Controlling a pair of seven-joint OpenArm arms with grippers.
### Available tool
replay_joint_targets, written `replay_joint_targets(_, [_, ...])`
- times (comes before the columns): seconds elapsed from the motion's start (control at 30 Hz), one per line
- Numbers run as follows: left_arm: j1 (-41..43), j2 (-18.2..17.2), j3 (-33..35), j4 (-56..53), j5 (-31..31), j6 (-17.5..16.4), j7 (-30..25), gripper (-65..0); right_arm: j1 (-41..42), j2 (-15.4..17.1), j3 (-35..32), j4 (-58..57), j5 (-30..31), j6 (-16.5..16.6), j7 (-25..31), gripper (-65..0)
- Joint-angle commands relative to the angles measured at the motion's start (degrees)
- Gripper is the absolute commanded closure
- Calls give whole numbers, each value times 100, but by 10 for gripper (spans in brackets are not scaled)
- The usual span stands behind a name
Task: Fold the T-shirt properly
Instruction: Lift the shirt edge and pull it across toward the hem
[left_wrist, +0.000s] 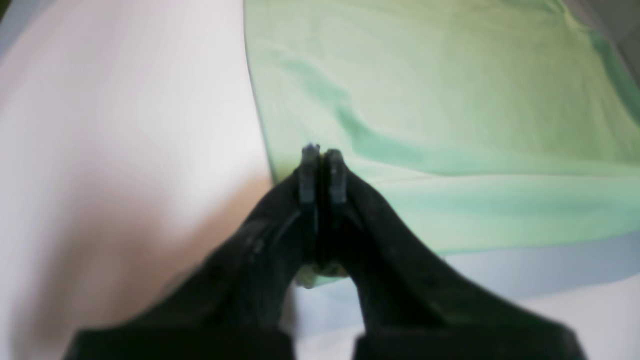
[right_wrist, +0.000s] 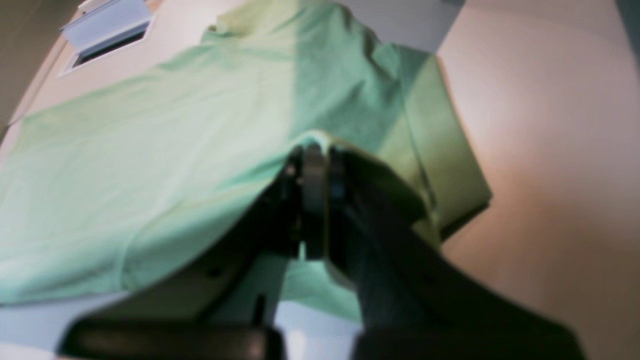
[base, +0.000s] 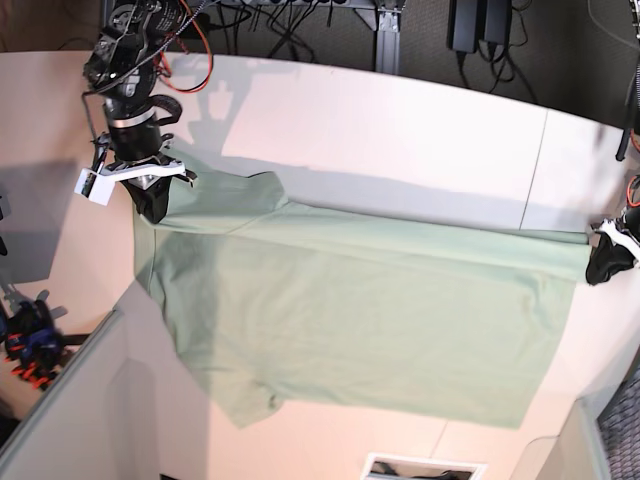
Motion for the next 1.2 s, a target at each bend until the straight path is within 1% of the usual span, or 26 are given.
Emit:
replay_joint_targets(0.0, [-273, -129, -48, -87, -85, -7, -168, 0, 173, 133, -7, -2, 57, 9, 170, 0])
replay_joint_targets(0.2, [-1056, -127, 17, -909, -68, -11, -179, 0, 758, 468, -326, -501, 31, 11, 168, 0])
replay_joint_targets(0.37, [-1469, -151, 249, -1134, 240, -9, -479, 0, 1279, 590, -776, -789, -339, 9, 168, 0])
replay_joint_targets(0.43, [-1593, -175, 431, -1137, 319, -9, -542, 0, 1464, 595, -927, -881, -540, 9, 168, 0])
replay_joint_targets(0.53, [-1766, -192, 813, -1150, 649, -7, -802, 0, 1746, 592, -1134, -1145, -813, 9, 170, 0])
replay_joint_targets(0.6, [-1884, -190, 1104, -1231, 756, -4, -887, 0, 1917, 592, -1261, -1366, -957, 9, 168, 0])
replay_joint_targets(0.63, [-1919, -190, 1235, -1276, 815, 15, -942, 0, 1982, 592, -1320, -1475, -990, 7, 168, 0])
replay_joint_targets(0.67, [-1923, -190, 1344, -1307, 881, 105, -1034, 0, 2031, 590, -1373, -1572, -994, 7, 168, 0])
replay_joint_targets(0.7, [-1921, -190, 1436, -1333, 1001, 153, -1152, -16, 2059, 590, -1412, -1650, -994, 7, 170, 0])
replay_joint_targets(0.77, [-1921, -190, 1526, -1401, 1329, 166, -1388, -136, 2059, 570, -1427, -1725, -933, 7, 190, 0])
replay_joint_targets(0.8, [-1919, -190, 1526, -1427, 1445, 168, -1451, -204, 2055, 560, -1427, -1742, -918, 7, 210, -115])
replay_joint_targets(0.83, [-1921, -195, 1521, -1447, 1451, 238, -1458, -269, 2055, 557, -1427, -1751, -929, 7, 212, -251])
replay_joint_targets(0.87, [-1921, -195, 1515, -1447, 1432, 348, -1447, -318, 2055, 557, -1427, -1753, -927, 4, 212, -370])
replay_joint_targets(0.9, [-1921, -212, 1515, -1447, 1360, 446, -1333, -344, 2057, 557, -1427, -1751, -927, 4, 212, -450])
replay_joint_targets(0.97, [-1923, -273, 1429, -1429, 946, 533, -872, -348, 2055, 557, -1419, -1716, -922, 4, 149, -447])
replay_joint_targets(1.0, [-1921, -291, 1300, -1421, 678, 492, -632, -348, 2055, 557, -1370, -1670, -922, 2, -59, -447])
replay_joint_targets(1.07, [-1904, -302, 835, -1419, 37, 63, -7, -348, 2052, 555, -1176, -1488, -852, 0, -603, -447])
replay_joint_targets(1.13, [-1825, -297, 258, -1419, -776, -372, 671, -348, 2035, 555, -798, -1274, -737, 0, -1067, -447])
replay_joint_targets(1.17, [-1759, -299, 26, -1419, -1110, -388, 953, -348, 2011, 546, -549, -1189, -651, 2, -1200, -447])
